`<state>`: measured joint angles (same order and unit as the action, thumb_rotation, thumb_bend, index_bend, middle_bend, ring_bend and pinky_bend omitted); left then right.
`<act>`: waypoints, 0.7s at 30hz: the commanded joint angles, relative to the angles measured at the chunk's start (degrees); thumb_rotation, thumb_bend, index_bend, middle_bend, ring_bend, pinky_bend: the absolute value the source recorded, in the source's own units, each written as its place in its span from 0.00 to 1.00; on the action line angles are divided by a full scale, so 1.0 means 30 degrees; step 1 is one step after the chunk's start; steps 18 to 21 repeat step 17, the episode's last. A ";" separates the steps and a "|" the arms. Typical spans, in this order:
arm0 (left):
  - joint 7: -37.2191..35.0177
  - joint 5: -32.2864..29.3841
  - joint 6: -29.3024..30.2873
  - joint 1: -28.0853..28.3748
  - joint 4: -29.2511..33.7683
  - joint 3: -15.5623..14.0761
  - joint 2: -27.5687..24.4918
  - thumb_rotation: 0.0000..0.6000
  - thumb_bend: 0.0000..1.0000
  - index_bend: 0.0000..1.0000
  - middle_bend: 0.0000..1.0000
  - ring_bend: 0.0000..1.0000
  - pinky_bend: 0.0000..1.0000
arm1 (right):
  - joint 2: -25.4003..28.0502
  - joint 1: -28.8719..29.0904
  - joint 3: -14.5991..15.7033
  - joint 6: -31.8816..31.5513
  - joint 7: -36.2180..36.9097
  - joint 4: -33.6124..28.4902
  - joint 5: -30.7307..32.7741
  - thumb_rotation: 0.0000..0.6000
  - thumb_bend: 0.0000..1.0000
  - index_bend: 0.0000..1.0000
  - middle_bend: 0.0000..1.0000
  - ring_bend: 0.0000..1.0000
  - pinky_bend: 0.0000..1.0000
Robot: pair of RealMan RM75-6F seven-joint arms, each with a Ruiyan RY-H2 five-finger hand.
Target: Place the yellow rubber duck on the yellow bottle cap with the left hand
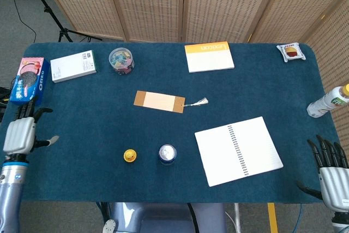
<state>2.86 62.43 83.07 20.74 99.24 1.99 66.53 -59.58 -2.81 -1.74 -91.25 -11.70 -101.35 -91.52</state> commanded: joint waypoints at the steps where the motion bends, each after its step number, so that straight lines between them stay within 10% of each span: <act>1: -0.2005 0.1340 0.1330 -0.1733 -0.1495 -0.0484 0.0066 1.00 0.10 0.30 0.00 0.02 0.00 | -0.0058 0.0065 -0.0024 0.0095 -0.0061 0.0031 0.0053 1.00 0.00 0.03 0.00 0.00 0.00; 21: -0.3183 0.3872 0.2799 -0.3956 -0.2384 -0.0264 -0.0113 1.00 0.10 0.30 0.00 0.02 0.00 | -0.0243 0.0429 -0.0176 0.0712 0.0184 0.0391 0.0700 1.00 0.00 0.03 0.00 0.00 0.00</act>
